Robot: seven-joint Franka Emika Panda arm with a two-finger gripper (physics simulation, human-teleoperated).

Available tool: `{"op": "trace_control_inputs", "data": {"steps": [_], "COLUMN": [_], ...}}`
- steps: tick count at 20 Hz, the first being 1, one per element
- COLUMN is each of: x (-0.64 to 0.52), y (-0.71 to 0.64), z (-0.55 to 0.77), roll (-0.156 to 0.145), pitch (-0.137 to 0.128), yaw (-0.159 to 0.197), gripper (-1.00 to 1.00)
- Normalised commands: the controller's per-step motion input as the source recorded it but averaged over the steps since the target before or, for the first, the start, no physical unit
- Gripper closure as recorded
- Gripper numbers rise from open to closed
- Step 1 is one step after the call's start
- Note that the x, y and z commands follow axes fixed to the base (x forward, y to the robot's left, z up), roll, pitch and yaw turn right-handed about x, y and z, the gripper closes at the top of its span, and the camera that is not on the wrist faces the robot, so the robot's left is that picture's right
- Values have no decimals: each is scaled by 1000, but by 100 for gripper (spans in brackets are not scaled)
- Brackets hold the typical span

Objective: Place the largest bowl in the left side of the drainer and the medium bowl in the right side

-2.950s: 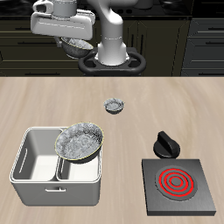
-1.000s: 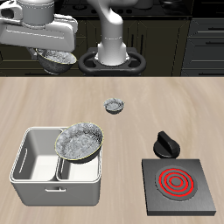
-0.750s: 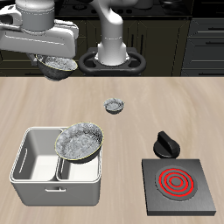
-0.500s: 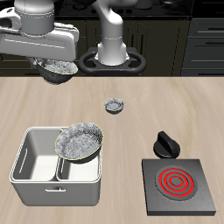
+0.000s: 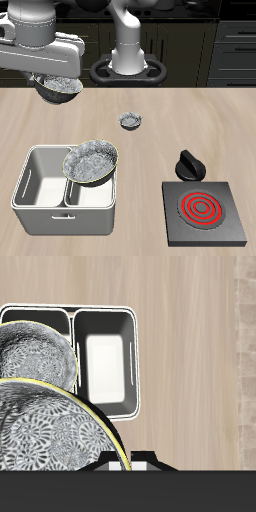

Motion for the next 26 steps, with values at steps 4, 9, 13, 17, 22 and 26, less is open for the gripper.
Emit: {"op": "trace_control_inputs", "data": {"steps": [4,9,13,17,22,26], "x": [197,227,107,198,50,113], "y": [-68,24,23,-53,-207,-274], "z": [97,18,0,-61,81,-152], "roll": [-19,-3,-3,-32,-35,-43], "pitch": [-5,-4,-3,-7,-17,13], "yaw": [-22,9,-9,38,-24,-24], "gripper": [100,100,100,100,100,100]}}
